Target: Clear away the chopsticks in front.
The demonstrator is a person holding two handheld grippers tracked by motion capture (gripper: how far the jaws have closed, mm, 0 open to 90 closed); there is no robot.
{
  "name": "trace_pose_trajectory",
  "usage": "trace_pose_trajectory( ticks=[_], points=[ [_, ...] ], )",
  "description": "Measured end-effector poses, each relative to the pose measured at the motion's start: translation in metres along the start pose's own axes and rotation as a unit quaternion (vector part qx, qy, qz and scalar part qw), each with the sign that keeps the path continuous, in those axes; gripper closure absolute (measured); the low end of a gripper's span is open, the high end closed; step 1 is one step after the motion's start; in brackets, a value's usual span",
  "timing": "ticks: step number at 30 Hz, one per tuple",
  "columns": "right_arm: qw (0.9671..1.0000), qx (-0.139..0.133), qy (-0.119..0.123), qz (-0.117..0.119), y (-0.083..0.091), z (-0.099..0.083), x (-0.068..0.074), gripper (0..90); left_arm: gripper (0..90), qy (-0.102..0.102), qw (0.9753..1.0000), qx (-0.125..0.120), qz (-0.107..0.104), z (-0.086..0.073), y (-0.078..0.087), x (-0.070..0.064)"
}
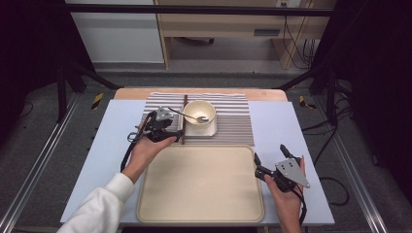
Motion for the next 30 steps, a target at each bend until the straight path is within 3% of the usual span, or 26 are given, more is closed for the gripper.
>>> trace_pose_trajectory(
  ticks=[5, 7, 10, 17, 22, 30],
  points=[
    [1.0, 0.003, -0.001, -0.001, 0.0, -0.002, -0.002, 10.0, 49.1, 0.055, 0.9985, -0.007, 0.001, -0.002, -0.012, 0.011],
    [1.0, 0.0, -0.003, -0.002, 0.0, 0.0, -0.003, 10.0, 52.4, 0.083, 0.9965, -0.011, 0.0, -0.004, -0.018, 0.016],
    [1.0, -0.002, -0.004, -0.001, 0.001, 0.001, -0.003, 10.0, 55.8, 0.107, 0.9942, -0.014, -0.006, -0.006, -0.025, 0.02],
    [1.0, 0.0, 0.001, 0.001, 0.0, 0.001, -0.001, 10.0, 60.1, 0.137, 0.9904, -0.011, -0.008, -0.012, -0.042, 0.024],
    [1.0, 0.0, -0.001, 0.0, 0.0, 0.0, -0.002, 10.0, 61.5, 0.144, 0.9895, -0.013, -0.004, -0.012, -0.046, 0.023],
    [1.0, 0.001, 0.0, 0.004, 0.0, 0.001, 0.0, 10.1, 65.2, 0.172, 0.985, -0.019, 0.008, -0.014, -0.05, 0.026]
  ],
)
Point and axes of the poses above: each handheld gripper's, and its own axes: y roughly backward along the jaws, z roughly out of its top, x roughly to its left, the point moved 7 cm from there along -y, roughly forward along the jaws, and after that the axes turned 9 degrees about -z, right-handed, at the moved point
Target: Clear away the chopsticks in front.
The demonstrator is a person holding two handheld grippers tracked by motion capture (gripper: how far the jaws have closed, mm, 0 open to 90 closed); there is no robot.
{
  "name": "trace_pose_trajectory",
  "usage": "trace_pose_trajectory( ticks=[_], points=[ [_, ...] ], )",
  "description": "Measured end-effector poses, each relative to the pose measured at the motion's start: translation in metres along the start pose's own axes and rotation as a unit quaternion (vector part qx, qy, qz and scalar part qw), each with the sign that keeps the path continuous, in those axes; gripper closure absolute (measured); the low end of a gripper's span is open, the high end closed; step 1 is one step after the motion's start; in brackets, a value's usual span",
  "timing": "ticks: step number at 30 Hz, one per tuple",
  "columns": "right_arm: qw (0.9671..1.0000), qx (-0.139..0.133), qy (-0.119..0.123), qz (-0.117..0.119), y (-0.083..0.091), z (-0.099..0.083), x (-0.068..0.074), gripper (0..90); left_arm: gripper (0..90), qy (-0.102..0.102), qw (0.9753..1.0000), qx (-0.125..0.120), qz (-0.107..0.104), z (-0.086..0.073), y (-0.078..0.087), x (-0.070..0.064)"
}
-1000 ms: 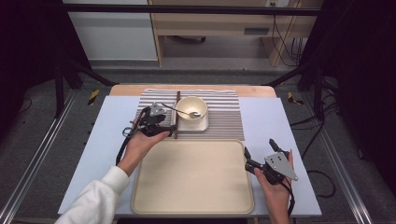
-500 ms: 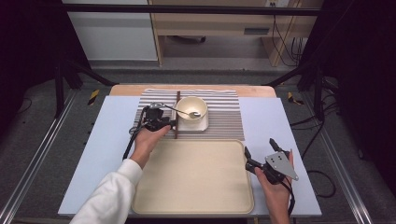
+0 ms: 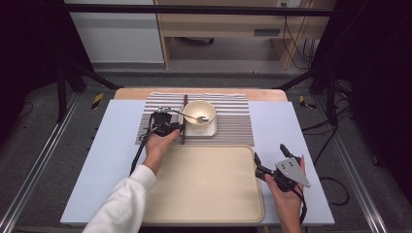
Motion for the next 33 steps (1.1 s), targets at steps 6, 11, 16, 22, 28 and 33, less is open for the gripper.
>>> trace_pose_trajectory(
  ticks=[6, 11, 16, 22, 28, 33],
  points=[
    [1.0, 0.001, 0.001, -0.001, 0.0, -0.001, -0.001, 10.2, 68.3, 0.013, 0.9999, 0.002, 0.005, -0.002, -0.004, 0.003],
    [1.0, 0.002, 0.001, 0.0, 0.0, -0.001, -0.001, 10.2, 69.0, 0.039, 0.9992, -0.003, -0.003, -0.003, -0.007, 0.006],
    [1.0, 0.001, 0.001, 0.0, 0.0, -0.001, -0.001, 10.2, 69.6, 0.038, 0.9993, 0.001, -0.003, -0.005, -0.01, 0.004],
    [1.0, 0.001, 0.001, 0.0, 0.0, -0.001, -0.001, 10.2, 70.9, 0.044, 0.999, 0.002, 0.001, -0.006, -0.012, 0.005],
    [1.0, 0.002, 0.002, 0.001, 0.0, -0.001, -0.001, 10.2, 73.9, 0.047, 0.9989, 0.002, 0.003, -0.007, -0.014, 0.006],
    [1.0, 0.002, 0.002, 0.001, 0.0, -0.001, -0.002, 10.2, 75.4, 0.053, 0.9986, -0.001, 0.002, -0.007, -0.016, 0.007]
  ],
)
Point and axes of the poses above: each handheld gripper's, and its own axes: y roughly backward along the jaws, z roughly out of its top, x roughly to its left, the point moved 7 cm from there along -y, roughly forward along the jaws, and after that the axes turned 9 degrees about -z, right-handed, at the moved point
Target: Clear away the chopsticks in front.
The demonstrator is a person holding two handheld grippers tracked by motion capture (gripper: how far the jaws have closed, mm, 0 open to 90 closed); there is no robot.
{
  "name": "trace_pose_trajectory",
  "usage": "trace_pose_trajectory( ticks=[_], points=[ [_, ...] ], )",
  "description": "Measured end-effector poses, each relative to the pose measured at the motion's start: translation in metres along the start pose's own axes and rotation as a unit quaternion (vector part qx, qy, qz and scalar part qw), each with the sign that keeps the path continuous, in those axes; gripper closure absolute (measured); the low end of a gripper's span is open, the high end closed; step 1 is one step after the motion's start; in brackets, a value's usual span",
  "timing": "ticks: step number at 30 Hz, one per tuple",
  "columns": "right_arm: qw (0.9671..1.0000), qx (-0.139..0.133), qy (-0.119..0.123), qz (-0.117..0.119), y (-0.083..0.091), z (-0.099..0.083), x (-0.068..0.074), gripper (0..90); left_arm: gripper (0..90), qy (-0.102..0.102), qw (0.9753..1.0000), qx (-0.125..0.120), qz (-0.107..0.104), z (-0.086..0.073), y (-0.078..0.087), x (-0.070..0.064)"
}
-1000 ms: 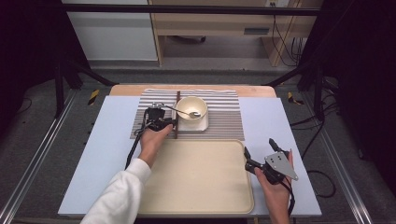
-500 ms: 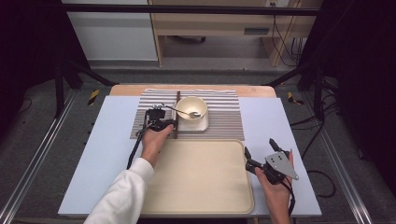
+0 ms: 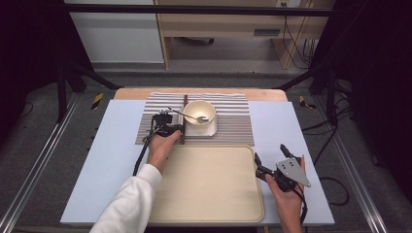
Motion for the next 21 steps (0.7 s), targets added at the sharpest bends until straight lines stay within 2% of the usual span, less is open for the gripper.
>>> trace_pose_trajectory(
  ticks=[13, 21],
  points=[
    [1.0, 0.0, 0.001, 0.002, -0.0002, -0.0001, 0.0002, 10.4, 81.3, 0.022, 0.9997, -0.009, -0.003, 0.0011, -0.0014, 0.0019],
    [1.0, 0.002, 0.001, 0.001, -0.0003, -0.0006, -0.0005, 10.5, 81.6, 0.041, 0.999, -0.012, -0.009, -0.0004, -0.0052, 0.0028]
  ],
)
Point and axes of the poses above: each handheld gripper's, and its own axes: y roughly backward along the jaws, z roughly out of its top, x roughly to its left, the point moved 7 cm from there along -y, roughly forward along the jaws, and after that the axes turned 9 degrees about -z, right-handed, at the moved point
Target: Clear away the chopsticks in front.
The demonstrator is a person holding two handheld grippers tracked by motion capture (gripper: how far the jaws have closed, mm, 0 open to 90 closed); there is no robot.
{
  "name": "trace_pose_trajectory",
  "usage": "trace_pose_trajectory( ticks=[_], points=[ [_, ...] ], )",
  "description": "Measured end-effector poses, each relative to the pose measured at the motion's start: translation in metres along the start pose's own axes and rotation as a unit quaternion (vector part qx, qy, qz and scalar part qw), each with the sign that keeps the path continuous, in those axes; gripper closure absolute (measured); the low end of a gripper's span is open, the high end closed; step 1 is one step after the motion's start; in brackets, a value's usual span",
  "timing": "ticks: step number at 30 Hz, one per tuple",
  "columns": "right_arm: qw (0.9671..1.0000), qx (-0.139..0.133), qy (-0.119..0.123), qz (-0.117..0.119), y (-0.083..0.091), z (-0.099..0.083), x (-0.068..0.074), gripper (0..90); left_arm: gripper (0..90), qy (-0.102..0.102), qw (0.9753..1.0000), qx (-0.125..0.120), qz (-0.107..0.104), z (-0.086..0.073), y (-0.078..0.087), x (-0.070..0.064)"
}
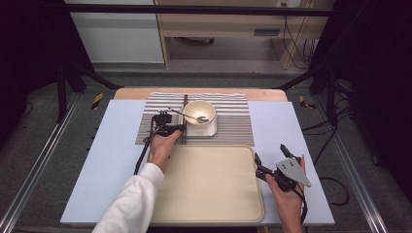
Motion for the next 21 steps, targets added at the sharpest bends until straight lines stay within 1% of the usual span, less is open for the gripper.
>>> trace_pose_trajectory(
  ticks=[11, 15, 19, 21],
  points=[
    [1.0, 0.001, 0.001, 0.001, -0.0002, -0.0002, 0.0005, 10.7, 82.5, 0.031, 0.9995, -0.007, -0.004, 0.0003, -0.001, 0.0004],
    [1.0, 0.001, 0.001, 0.001, -0.0003, -0.0003, 0.0004, 10.7, 82.8, 0.039, 0.9992, -0.01, -0.004, 0.0004, -0.0012, 0.0005],
    [1.0, 0.002, 0.002, 0.002, -0.0004, -0.0005, 0.0007, 10.9, 83.2, 0.044, 0.9989, -0.015, -0.001, 0.0003, -0.0015, 0.0],
    [1.0, 0.003, 0.002, 0.002, -0.0005, -0.0005, 0.0009, 10.9, 83.5, 0.053, 0.9984, -0.021, 0.002, -0.0002, -0.0015, 0.0001]
  ],
)
Point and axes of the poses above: each handheld gripper's, and its own axes: y roughly backward along the jaws, z roughly out of its top, x roughly to its left, the point moved 7 cm from there along -y, roughly forward along the jaws, and after that the axes turned 9 degrees about -z, right-handed, at the moved point
